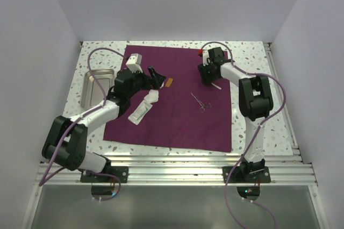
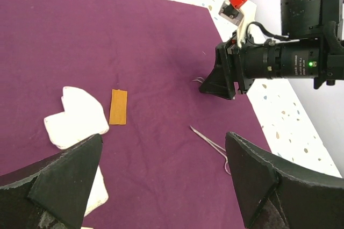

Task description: Prepare the surgical pack

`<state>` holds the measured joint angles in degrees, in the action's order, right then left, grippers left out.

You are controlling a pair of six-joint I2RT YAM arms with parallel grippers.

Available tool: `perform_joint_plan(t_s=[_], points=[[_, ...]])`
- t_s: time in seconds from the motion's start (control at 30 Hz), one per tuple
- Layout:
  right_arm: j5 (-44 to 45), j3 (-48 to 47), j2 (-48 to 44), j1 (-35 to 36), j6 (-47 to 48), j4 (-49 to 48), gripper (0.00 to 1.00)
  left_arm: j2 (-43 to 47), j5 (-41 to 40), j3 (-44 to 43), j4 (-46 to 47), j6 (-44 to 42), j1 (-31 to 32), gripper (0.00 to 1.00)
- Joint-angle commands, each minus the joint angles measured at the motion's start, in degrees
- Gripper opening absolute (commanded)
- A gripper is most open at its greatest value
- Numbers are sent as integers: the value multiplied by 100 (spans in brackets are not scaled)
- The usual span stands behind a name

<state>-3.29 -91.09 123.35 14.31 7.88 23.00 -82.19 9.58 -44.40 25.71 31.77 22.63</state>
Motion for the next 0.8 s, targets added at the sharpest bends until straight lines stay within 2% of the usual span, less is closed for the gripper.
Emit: perform_joint_plan(t_s=[0.0,0.13,0.43,0.5,0.77], points=[[-84,-225,31,2,29,178,49,177,-18,-156,57,-189,-66,100],[-67,-269,75,11,3,266,38,125,35,-191,13,-215,-84,100],[-215,-243,-92,2,-225,266,3,142,149,-235,-31,-285,-92,100],[-469,-243,-170,2,-313,240,0,116,297,-253,-40,-329,-92,100],[-1463,178,-706,2,-1410,-400,0,-639,1449,-605,213,-488,30,100]])
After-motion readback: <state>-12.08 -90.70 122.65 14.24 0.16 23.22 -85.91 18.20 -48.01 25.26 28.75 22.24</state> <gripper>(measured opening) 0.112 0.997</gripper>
